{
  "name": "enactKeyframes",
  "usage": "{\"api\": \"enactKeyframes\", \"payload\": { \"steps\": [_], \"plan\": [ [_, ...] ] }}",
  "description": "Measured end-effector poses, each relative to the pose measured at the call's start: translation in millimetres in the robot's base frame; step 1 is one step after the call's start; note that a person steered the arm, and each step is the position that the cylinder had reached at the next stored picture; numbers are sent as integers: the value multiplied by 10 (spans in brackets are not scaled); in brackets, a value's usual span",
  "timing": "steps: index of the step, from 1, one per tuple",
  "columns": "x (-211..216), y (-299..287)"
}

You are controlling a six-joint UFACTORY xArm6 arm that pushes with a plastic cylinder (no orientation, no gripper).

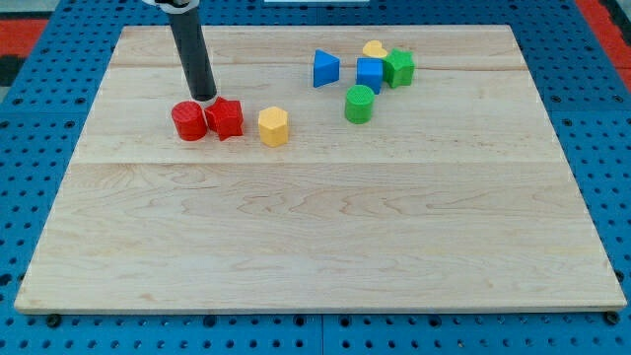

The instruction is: Move the yellow heart right and then down

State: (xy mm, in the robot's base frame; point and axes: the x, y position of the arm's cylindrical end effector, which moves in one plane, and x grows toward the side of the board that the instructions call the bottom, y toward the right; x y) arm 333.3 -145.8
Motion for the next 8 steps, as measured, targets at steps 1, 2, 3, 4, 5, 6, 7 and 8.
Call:
{"api": "enactKeyframes", "payload": {
  "steps": [1, 2, 3, 4, 5, 6, 7, 8],
  "plan": [
    [14, 0],
    [76, 0],
    [96, 0],
    [101, 1],
    [128, 21],
    [128, 21],
    [162, 20],
    [126, 20]
  ]
}}
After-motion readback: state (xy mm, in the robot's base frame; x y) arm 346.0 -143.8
